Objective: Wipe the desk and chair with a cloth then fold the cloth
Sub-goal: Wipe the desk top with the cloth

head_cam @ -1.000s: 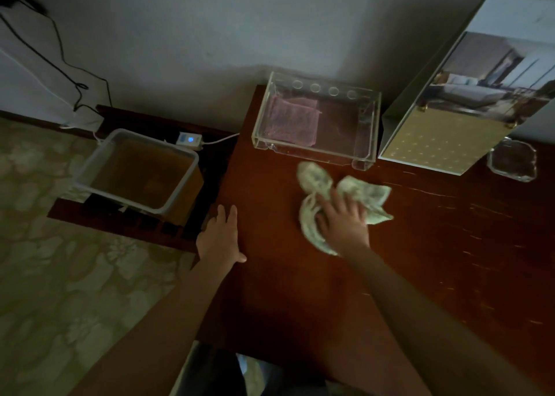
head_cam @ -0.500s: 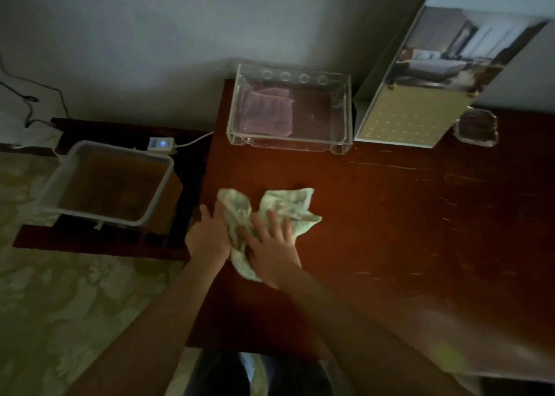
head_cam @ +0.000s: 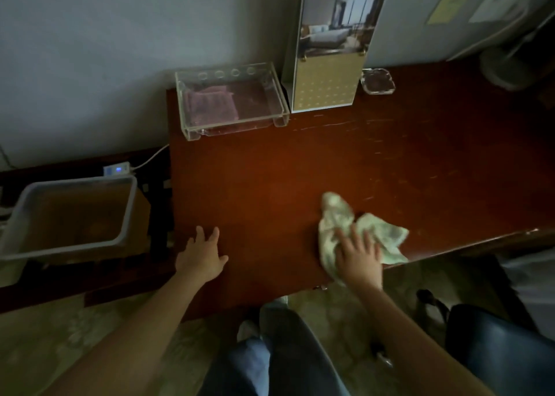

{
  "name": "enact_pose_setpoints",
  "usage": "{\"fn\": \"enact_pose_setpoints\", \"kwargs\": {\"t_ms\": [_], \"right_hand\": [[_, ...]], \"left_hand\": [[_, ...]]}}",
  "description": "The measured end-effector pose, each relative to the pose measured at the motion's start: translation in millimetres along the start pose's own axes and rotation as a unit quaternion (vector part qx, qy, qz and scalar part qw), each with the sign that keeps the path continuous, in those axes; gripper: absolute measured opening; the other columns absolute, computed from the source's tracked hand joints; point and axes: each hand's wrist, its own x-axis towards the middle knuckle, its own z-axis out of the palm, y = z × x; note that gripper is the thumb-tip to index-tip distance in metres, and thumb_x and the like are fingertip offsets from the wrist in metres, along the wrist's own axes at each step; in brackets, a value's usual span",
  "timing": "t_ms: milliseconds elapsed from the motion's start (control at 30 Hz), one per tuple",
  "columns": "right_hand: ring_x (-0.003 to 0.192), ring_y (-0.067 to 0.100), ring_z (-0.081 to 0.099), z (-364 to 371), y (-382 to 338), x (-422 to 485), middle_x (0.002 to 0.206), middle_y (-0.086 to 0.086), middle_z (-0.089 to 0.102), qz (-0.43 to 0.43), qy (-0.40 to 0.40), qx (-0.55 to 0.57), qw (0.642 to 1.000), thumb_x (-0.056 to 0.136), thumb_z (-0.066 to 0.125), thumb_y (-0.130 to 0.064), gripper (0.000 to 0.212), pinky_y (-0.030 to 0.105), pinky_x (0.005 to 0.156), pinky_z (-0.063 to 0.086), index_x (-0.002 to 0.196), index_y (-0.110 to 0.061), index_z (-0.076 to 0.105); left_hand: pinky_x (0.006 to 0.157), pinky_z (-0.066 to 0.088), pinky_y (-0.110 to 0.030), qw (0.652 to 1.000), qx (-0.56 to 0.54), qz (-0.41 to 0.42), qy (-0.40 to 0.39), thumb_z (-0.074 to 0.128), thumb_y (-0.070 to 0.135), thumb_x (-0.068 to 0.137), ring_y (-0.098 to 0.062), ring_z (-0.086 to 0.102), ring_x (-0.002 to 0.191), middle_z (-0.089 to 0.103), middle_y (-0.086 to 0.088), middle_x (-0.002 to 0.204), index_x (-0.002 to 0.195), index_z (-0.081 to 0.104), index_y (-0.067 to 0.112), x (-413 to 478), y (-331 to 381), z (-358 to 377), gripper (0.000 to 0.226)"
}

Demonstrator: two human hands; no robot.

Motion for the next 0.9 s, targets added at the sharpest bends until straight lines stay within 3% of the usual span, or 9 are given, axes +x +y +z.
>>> {"fn": "enact_pose_setpoints", "kwargs": {"t_ms": [67,200,267,333,433,567,667,800,900], "right_hand": [[0.146,0.029,0.002,-7.1,18.9,6.6,0.16,-0.002,0.005,0.103,0.017,0.057,0.993,0.1,0.019,-0.044,0.05,0.05,0.117,0.005,0.149,-0.041,0.01],[0.145,0.032,-0.003,-11.2,-4.2,1.9,0.16,-0.002,0.001,0.148,-0.031,0.11,0.982,0.099,0.026,-0.034,0.052,0.058,0.115,0.002,0.148,-0.042,0.012],[0.145,0.034,-0.007,-2.0,-42.1,-13.0,0.16,-0.003,-0.003,0.079,-0.05,0.077,0.993,0.097,0.031,-0.034,0.057,0.061,0.112,0.002,0.148,-0.041,0.008],[0.144,0.035,-0.012,9.1,-87.2,-34.5,0.159,-0.002,-0.007,-0.048,-0.072,0.028,0.996,0.097,0.035,-0.033,0.062,0.063,0.11,0.0,0.149,-0.039,0.003],[0.143,0.034,-0.018,22.5,-150.1,-70.1,0.159,-0.001,-0.009,-0.215,-0.116,-0.029,0.969,0.096,0.043,-0.026,0.067,0.063,0.11,-0.007,0.15,-0.036,0.004],[0.143,0.029,-0.02,29.7,-171.3,-81.8,0.159,-0.002,-0.008,-0.265,-0.12,-0.052,0.955,0.097,0.044,-0.031,0.065,0.057,0.113,-0.009,0.151,-0.034,0.006],[0.144,0.026,-0.017,25.8,-150.9,-68.5,0.159,-0.003,-0.009,-0.297,-0.096,-0.091,0.946,0.099,0.035,-0.045,0.061,0.052,0.115,-0.007,0.15,-0.038,0.003],[0.145,0.028,-0.011,13.3,-103.1,-32.8,0.159,-0.002,-0.009,-0.195,-0.079,-0.076,0.975,0.1,0.021,-0.048,0.055,0.048,0.116,-0.003,0.15,-0.037,0.001],[0.146,0.031,-0.003,-5.7,-43.8,7.3,0.16,0.001,-0.004,-0.034,-0.049,-0.035,0.998,0.095,0.009,-0.053,0.057,0.051,0.117,0.007,0.15,-0.038,0.001]], "left_hand": [[0.11,0.035,-0.045,1.0,0.014,0.022,-0.006,0.043,0.041,0.098,-0.029,0.016,0.144,-0.007,-0.007,0.159,0.152,0.001,0.027,-4.6,-9.4,0.7,0.07],[0.104,0.042,-0.038,1.0,0.01,0.013,0.005,0.042,0.035,0.099,-0.029,0.022,0.142,-0.006,-0.006,0.159,0.152,0.003,0.027,-12.8,-11.7,3.4,0.066],[0.098,0.048,-0.037,1.0,-0.002,-0.012,0.022,0.044,0.032,0.098,-0.029,0.028,0.139,-0.004,-0.007,0.159,0.152,0.002,0.027,-18.8,-3.3,10.5,0.068],[0.095,0.049,-0.038,0.999,-0.022,-0.033,0.027,0.046,0.029,0.097,-0.03,0.033,0.136,-0.003,-0.01,0.159,0.152,0.003,0.026,-23.1,6.3,16.3,0.07],[0.097,0.047,-0.04,0.998,-0.045,-0.043,0.014,0.043,0.023,0.096,-0.033,0.032,0.136,-0.002,-0.012,0.159,0.152,0.003,0.026,-26.0,12.8,14.6,0.069],[0.101,0.042,-0.042,0.999,-0.031,-0.015,-0.009,0.038,0.02,0.097,-0.037,0.03,0.137,-0.003,-0.013,0.159,0.152,0.0,0.028,-23.7,3.4,4.8,0.067],[0.102,0.042,-0.042,0.999,-0.028,0.006,-0.032,0.039,0.029,0.098,-0.037,0.03,0.138,-0.005,-0.011,0.159,0.152,-0.002,0.032,-23.2,-3.2,1.3,0.067],[0.089,0.053,-0.036,0.999,-0.014,-0.009,-0.033,0.038,0.02,0.096,-0.03,0.047,0.124,-0.005,-0.01,0.159,0.152,0.0,0.027,-22.9,-2.5,4.7,0.068],[0.092,0.051,-0.035,0.999,-0.031,-0.02,-0.033,0.037,0.019,0.097,-0.032,0.04,0.132,-0.004,-0.017,0.158,0.152,-0.002,0.025,-15.4,10.4,-0.3,0.067]]}}
